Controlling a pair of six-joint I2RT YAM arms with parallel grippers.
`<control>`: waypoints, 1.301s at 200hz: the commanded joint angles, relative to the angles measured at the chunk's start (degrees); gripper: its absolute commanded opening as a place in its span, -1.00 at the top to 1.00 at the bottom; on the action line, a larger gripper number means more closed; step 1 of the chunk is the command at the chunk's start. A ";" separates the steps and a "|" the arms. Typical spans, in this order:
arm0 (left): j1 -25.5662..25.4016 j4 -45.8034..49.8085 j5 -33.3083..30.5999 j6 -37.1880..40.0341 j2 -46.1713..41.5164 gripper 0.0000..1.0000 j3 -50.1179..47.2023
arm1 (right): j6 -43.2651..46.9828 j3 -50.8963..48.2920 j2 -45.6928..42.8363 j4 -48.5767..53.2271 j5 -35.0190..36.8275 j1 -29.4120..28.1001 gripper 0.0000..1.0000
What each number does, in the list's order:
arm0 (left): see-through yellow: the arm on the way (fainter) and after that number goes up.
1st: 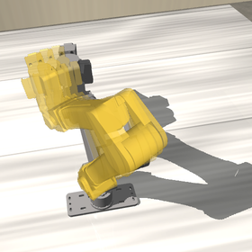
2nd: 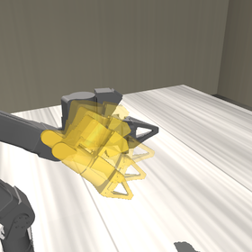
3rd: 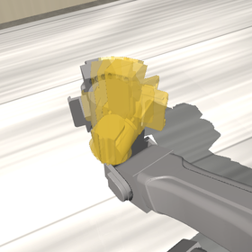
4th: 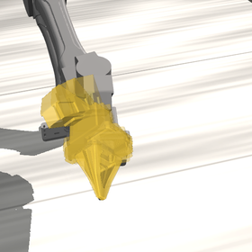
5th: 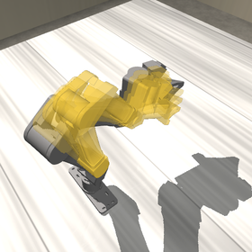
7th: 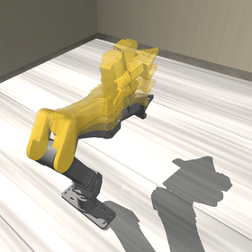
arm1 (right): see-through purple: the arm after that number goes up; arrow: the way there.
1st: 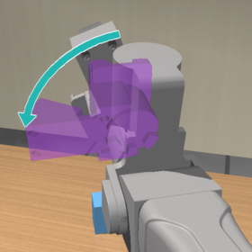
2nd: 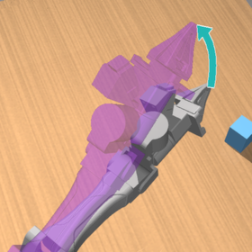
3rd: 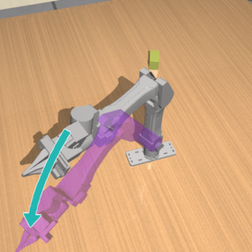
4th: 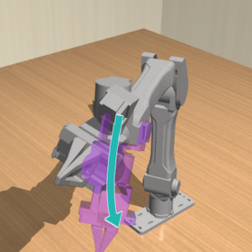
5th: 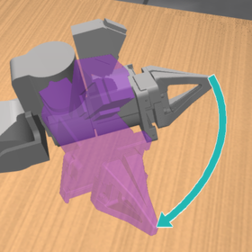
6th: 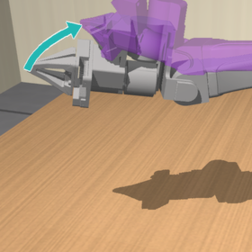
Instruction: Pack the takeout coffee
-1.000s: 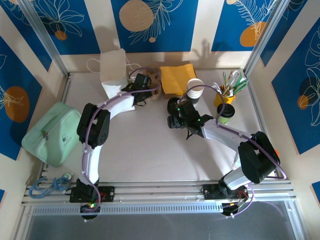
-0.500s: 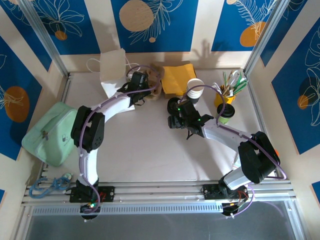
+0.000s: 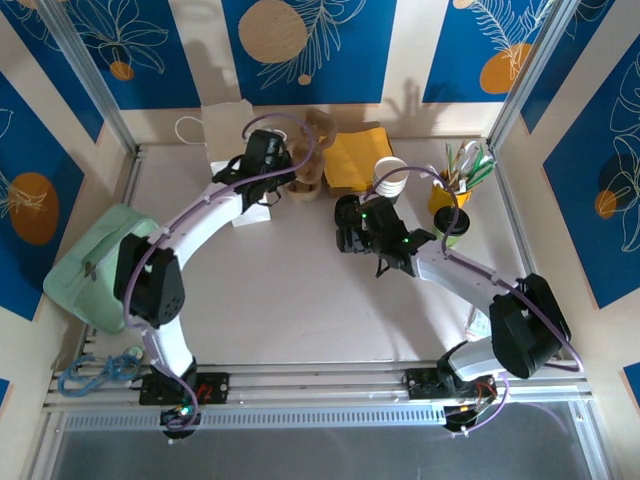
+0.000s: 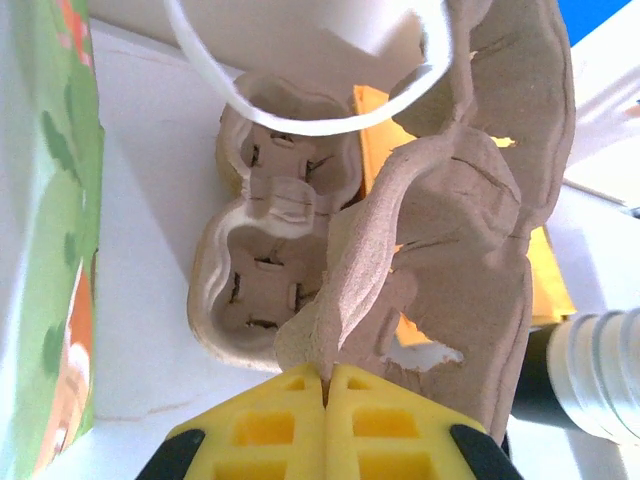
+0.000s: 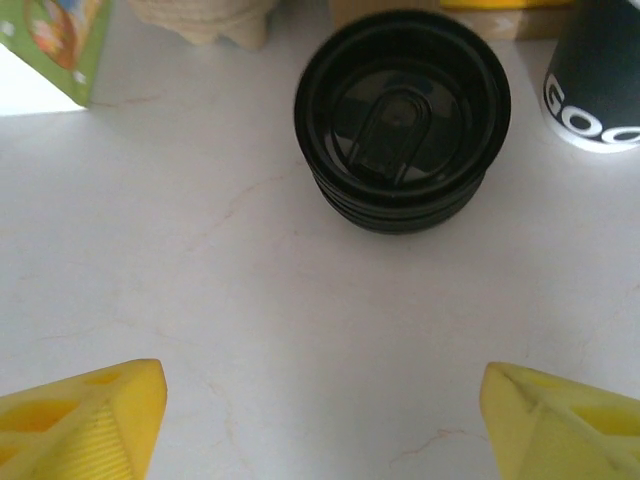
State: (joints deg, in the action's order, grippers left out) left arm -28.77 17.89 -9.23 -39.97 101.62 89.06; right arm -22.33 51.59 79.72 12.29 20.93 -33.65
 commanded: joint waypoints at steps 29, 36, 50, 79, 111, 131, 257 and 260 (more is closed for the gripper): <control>-2.65 14.11 -0.69 1.44 -14.68 1.00 -5.83 | -0.21 3.82 -11.48 7.32 -10.30 0.38 -0.64; -2.90 15.87 -0.13 1.00 -16.71 1.00 -6.97 | 0.35 4.21 -13.53 7.87 -13.47 0.42 -0.65; -3.66 19.41 1.32 0.00 -20.45 1.00 -9.06 | 2.65 5.11 -16.89 9.35 -20.64 0.77 -0.65; -8.01 25.72 -0.16 -1.21 -26.96 1.00 -12.28 | 2.89 10.69 -19.96 17.14 -25.05 0.71 -0.65; -10.17 26.13 6.29 -1.19 -33.36 1.00 -17.60 | 4.00 19.01 -16.71 26.73 -25.68 -2.56 -0.65; -10.49 26.66 10.62 -0.87 -37.57 1.00 -20.29 | 6.49 23.49 -13.34 31.83 -21.87 -6.64 -0.65; -10.51 26.42 19.64 3.85 -49.13 1.00 -29.30 | 6.95 44.95 9.94 49.29 8.09 -25.00 -0.49; -10.51 26.56 19.55 3.84 -49.16 1.00 -29.37 | 6.83 45.06 10.19 49.47 8.20 -25.12 -0.48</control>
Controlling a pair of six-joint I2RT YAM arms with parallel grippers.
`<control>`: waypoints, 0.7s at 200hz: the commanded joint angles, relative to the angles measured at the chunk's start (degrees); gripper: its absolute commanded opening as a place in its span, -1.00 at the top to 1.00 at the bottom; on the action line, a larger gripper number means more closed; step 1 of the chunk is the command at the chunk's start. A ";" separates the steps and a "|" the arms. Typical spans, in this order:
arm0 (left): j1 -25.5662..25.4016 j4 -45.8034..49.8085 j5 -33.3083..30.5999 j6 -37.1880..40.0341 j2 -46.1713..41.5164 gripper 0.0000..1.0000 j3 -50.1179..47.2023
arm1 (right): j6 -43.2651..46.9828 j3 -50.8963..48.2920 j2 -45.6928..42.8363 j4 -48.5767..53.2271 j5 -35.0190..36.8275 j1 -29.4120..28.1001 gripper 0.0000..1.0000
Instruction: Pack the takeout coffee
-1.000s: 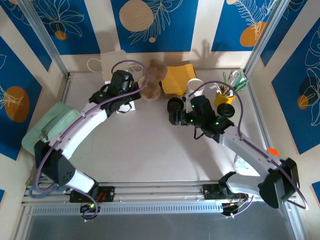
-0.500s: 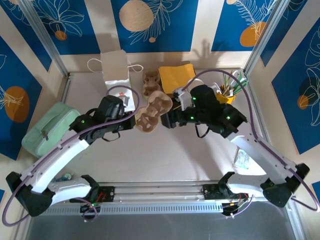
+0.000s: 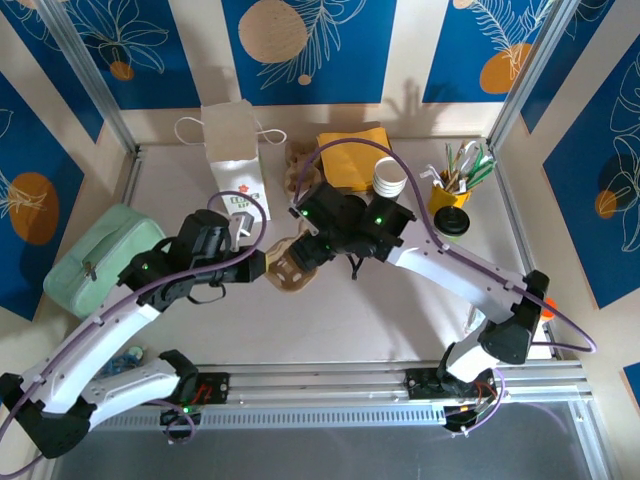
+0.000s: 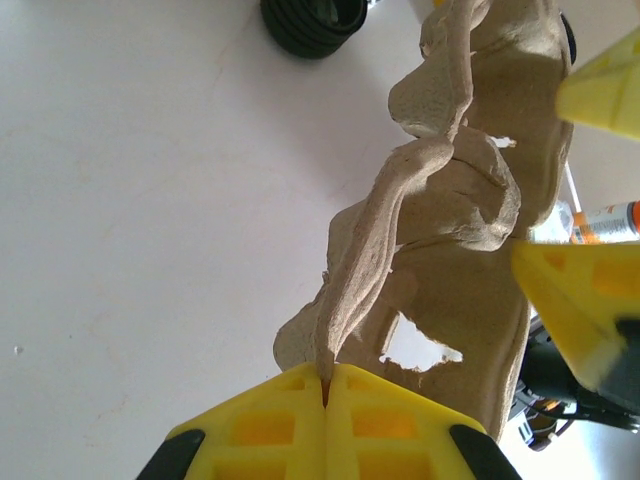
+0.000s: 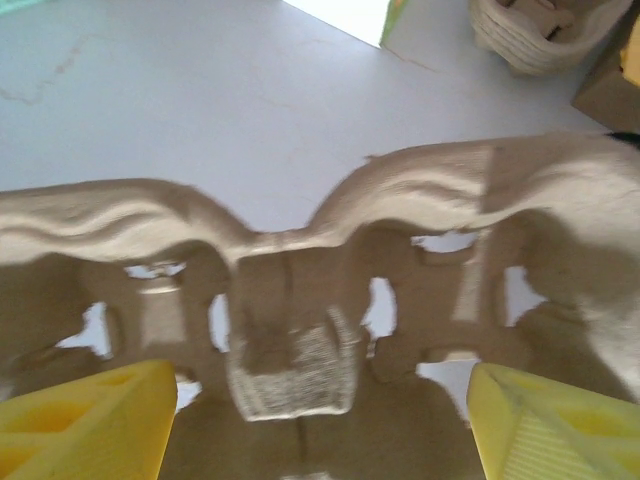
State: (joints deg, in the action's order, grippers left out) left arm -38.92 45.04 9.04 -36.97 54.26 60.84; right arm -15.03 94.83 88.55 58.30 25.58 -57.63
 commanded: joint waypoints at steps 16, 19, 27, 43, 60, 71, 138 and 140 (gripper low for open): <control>-0.36 -0.49 1.25 0.60 -2.01 1.00 -1.25 | -1.25 2.56 2.38 4.27 3.92 -1.38 -0.43; -0.33 -0.49 1.26 0.59 -2.09 1.00 -1.29 | -1.32 2.54 2.43 4.23 3.85 -1.39 -0.42; -0.29 -0.82 1.25 0.37 -2.35 1.00 -1.49 | -1.36 2.39 2.59 3.97 3.31 -1.44 -0.39; -0.32 -1.51 0.88 0.28 -3.03 1.00 -2.03 | -1.90 2.11 2.67 3.67 1.68 -1.50 -0.36; -0.33 -1.15 -0.28 0.25 -3.34 1.00 -2.05 | -2.93 1.36 2.38 2.80 -1.13 -1.49 -0.37; -0.36 -1.05 -0.64 0.28 -3.44 1.00 -1.95 | -3.48 0.61 1.94 1.76 -2.48 -1.67 -0.41; -0.37 -1.84 -0.60 -0.55 -4.40 1.00 -2.75 | -4.36 -3.02 0.78 -1.97 -4.64 -1.94 -0.40; -0.33 -1.85 -0.67 -0.64 -4.35 1.00 -2.74 | -4.34 -3.06 0.86 -1.90 -4.55 -1.96 -0.39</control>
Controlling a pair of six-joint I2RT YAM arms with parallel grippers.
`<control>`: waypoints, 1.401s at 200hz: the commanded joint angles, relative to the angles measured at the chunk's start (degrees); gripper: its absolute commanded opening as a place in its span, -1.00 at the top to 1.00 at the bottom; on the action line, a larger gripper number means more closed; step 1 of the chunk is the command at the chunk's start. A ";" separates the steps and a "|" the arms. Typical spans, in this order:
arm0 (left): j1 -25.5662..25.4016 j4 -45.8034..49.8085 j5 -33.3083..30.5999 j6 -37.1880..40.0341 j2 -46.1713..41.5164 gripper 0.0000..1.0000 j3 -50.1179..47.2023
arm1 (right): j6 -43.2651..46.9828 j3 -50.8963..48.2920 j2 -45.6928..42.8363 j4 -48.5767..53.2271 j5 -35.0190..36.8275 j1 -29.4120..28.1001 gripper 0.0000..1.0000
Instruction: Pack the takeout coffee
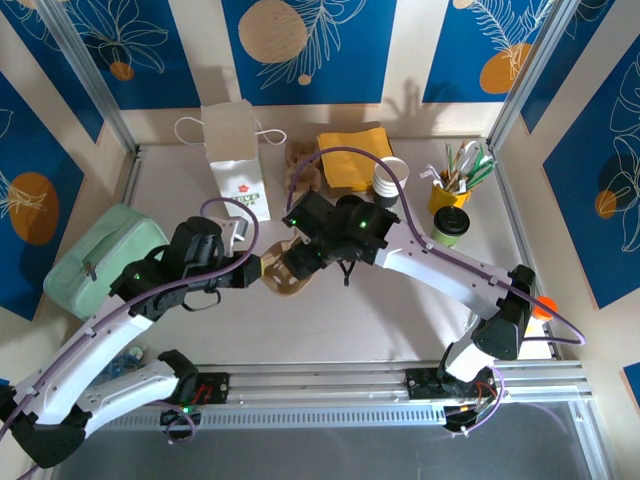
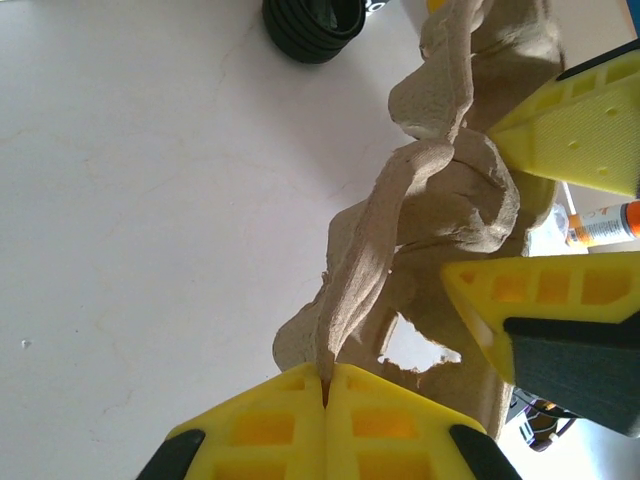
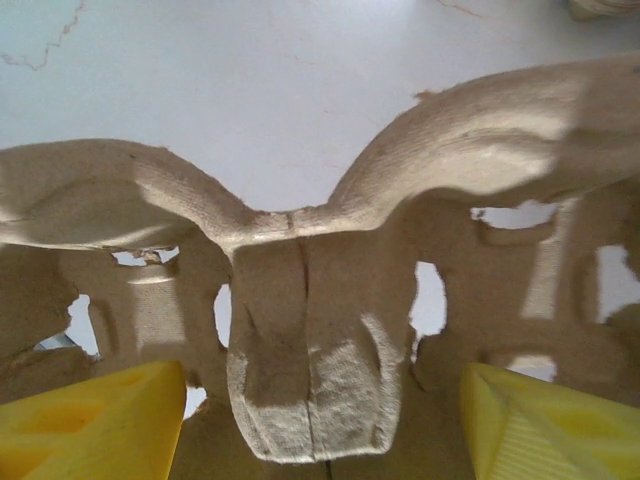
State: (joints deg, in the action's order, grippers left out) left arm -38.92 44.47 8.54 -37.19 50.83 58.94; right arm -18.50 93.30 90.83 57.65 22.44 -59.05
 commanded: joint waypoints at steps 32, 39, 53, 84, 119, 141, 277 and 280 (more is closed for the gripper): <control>-0.35 -2.46 -0.08 -0.37 -1.08 1.00 -1.32 | -0.13 -2.14 -0.74 -1.70 0.05 -0.44 -0.26; -0.37 -2.59 -0.10 -0.36 -1.15 1.00 -1.53 | 0.08 -2.42 -0.82 -2.32 0.10 -0.40 -0.23; -0.37 -2.70 -0.61 -0.64 -1.34 1.00 -1.98 | 0.52 -2.96 -1.13 -3.53 -0.32 -0.38 -0.18; -0.36 -2.72 -1.13 -1.35 -2.28 1.00 -2.64 | 1.15 -3.09 -1.00 -4.26 -0.15 -0.17 -0.07; -0.31 -3.33 -0.82 -2.05 -3.06 1.00 -3.74 | 1.10 -4.48 -1.18 -5.55 -1.10 0.08 0.00; -0.34 -3.25 -0.89 -2.10 -3.10 1.00 -3.70 | 1.20 -4.32 -0.61 -5.53 -1.28 0.09 -0.10; -0.31 -3.54 -1.41 -2.01 -2.32 1.00 -3.49 | 1.01 -4.04 -0.48 -6.77 -2.63 1.01 0.14; -0.29 -3.51 -1.42 -2.03 -2.29 1.00 -3.49 | 1.01 -4.05 -0.48 -6.71 -2.54 1.08 0.14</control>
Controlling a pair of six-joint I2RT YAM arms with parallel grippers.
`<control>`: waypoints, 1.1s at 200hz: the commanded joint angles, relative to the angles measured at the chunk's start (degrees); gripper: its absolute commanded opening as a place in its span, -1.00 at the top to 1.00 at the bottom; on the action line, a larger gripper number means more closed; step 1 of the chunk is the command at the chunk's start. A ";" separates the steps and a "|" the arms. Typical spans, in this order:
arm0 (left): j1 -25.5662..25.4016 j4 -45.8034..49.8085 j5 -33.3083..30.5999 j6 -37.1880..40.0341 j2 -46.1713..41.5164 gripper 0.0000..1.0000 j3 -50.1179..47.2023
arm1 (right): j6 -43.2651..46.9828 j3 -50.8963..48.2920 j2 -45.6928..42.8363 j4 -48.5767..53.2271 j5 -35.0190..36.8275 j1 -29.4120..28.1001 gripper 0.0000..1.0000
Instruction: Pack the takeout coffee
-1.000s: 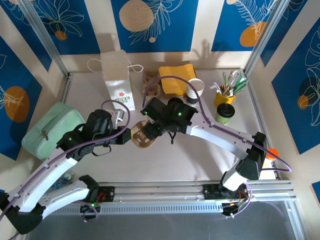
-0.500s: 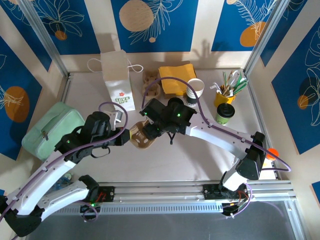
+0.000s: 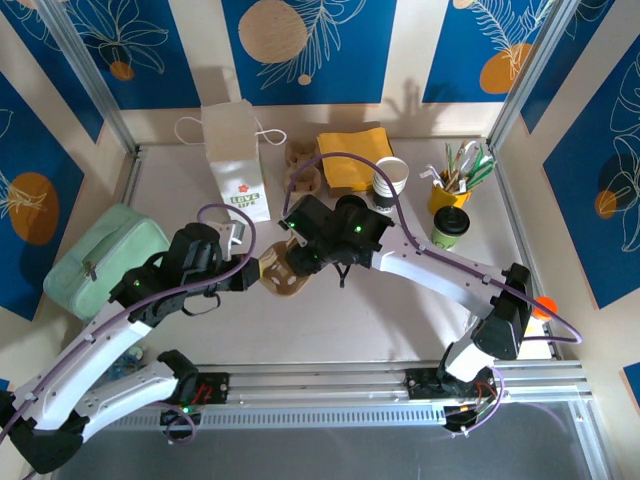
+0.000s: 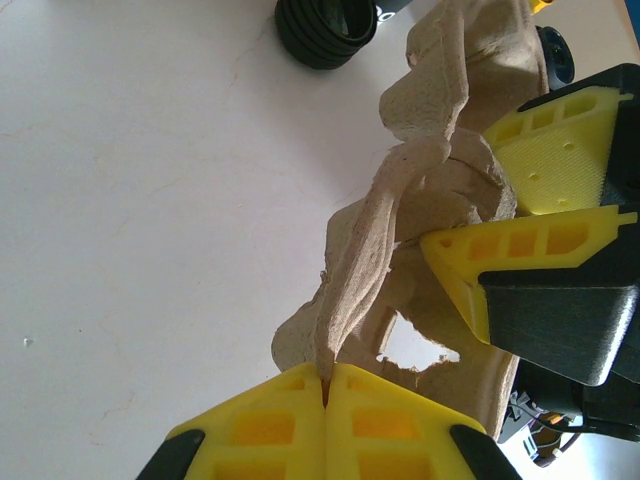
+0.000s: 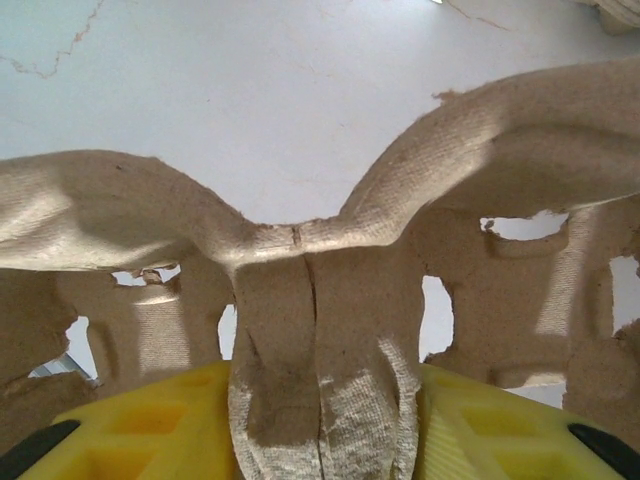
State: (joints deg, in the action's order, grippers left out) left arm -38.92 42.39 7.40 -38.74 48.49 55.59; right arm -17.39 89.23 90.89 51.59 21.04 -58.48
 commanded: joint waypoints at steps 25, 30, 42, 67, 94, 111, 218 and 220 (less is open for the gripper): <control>-0.30 -1.61 -0.37 -0.36 0.38 0.81 -0.13 | 0.19 -0.20 -0.71 -0.19 -0.85 1.11 0.17; -0.37 -1.70 -0.37 -0.22 0.37 0.70 -0.13 | 0.40 -0.21 -0.80 -0.03 -0.71 1.17 0.18; -0.32 -1.88 -0.49 -0.15 0.38 0.42 0.10 | 0.76 -0.38 -0.97 0.26 -0.09 1.40 0.20; -0.12 -0.71 -2.36 0.38 0.39 0.37 2.20 | 1.13 -1.41 -1.61 0.53 -0.07 2.37 0.24; 1.44 2.42 -6.42 1.79 0.92 0.14 6.72 | 1.08 -3.05 -2.68 0.62 -0.75 3.62 0.25; 4.65 5.95 -8.91 3.74 2.78 0.06 11.50 | 1.11 -3.92 -3.39 0.71 -1.17 4.26 0.26; 30.40 5.38 -10.62 13.34 31.05 -0.35 37.37 | -0.09 -9.63 -8.62 2.01 -3.96 7.35 0.32; 30.55 5.06 -10.25 13.56 31.58 -0.35 37.52 | -0.14 -9.72 -8.73 2.08 -3.98 7.40 0.32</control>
State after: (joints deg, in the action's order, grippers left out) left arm -10.46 48.77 -2.22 -28.93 75.96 89.78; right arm -16.95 80.71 84.73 52.34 19.22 -51.68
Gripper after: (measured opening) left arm 0.676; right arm 0.345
